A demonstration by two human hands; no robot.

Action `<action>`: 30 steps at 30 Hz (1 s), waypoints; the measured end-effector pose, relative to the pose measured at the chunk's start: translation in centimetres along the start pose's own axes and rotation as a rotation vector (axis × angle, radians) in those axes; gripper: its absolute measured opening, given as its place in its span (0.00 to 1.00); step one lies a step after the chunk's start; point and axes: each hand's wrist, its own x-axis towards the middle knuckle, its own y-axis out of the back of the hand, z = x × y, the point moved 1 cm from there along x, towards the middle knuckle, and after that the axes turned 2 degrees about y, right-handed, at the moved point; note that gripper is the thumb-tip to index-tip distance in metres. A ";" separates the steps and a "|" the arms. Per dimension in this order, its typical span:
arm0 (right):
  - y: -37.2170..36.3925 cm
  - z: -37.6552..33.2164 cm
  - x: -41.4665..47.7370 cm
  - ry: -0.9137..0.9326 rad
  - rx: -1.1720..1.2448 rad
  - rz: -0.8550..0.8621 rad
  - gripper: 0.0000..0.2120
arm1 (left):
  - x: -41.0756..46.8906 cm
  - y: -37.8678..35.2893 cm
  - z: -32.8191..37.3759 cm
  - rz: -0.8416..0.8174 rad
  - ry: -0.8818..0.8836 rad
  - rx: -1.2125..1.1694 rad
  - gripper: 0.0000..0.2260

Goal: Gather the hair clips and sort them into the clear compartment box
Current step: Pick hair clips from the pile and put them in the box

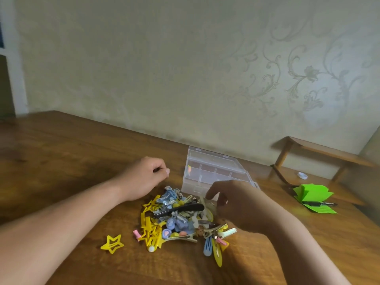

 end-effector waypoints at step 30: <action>-0.3 0.6 15.9 -0.286 0.238 0.112 0.06 | 0.8 -0.2 -0.4 0.013 -0.001 -0.060 0.15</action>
